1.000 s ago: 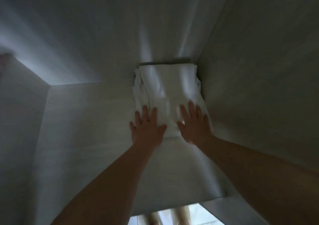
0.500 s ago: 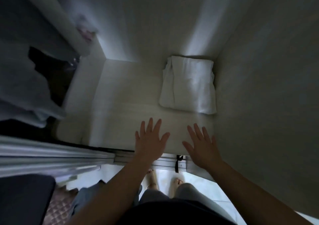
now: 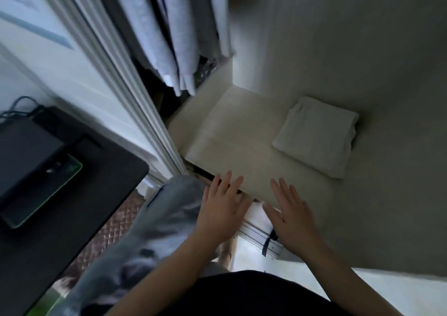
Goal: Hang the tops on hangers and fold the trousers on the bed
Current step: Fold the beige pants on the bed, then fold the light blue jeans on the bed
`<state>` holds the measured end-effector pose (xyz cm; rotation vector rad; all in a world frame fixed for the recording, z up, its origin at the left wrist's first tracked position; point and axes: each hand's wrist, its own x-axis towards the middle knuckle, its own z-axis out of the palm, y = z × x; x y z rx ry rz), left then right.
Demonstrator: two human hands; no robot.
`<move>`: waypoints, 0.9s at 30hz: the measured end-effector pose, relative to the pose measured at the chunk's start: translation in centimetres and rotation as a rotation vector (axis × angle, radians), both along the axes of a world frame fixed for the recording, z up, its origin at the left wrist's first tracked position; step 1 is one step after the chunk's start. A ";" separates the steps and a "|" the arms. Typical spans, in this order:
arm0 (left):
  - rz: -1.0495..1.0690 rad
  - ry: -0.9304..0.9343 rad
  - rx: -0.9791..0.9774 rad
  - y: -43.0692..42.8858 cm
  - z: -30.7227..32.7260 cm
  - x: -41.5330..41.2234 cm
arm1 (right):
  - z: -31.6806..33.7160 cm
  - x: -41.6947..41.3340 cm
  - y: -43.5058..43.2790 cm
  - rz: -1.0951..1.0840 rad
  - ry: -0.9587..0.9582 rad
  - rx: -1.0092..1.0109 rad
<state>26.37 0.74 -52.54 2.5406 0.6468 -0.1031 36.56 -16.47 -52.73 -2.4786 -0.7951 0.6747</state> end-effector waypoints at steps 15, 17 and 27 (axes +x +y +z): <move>0.597 -0.287 0.389 -6.8 5.0 -22.8 | 1.5 -13.1 3.9 0.471 0.206 0.407; 0.725 -0.202 0.445 -6.5 5.5 -25.0 | 1.5 -14.7 5.0 0.533 0.240 0.374; 0.901 -0.218 0.564 -3.5 5.1 -30.9 | -0.2 -24.0 11.4 0.408 0.129 0.188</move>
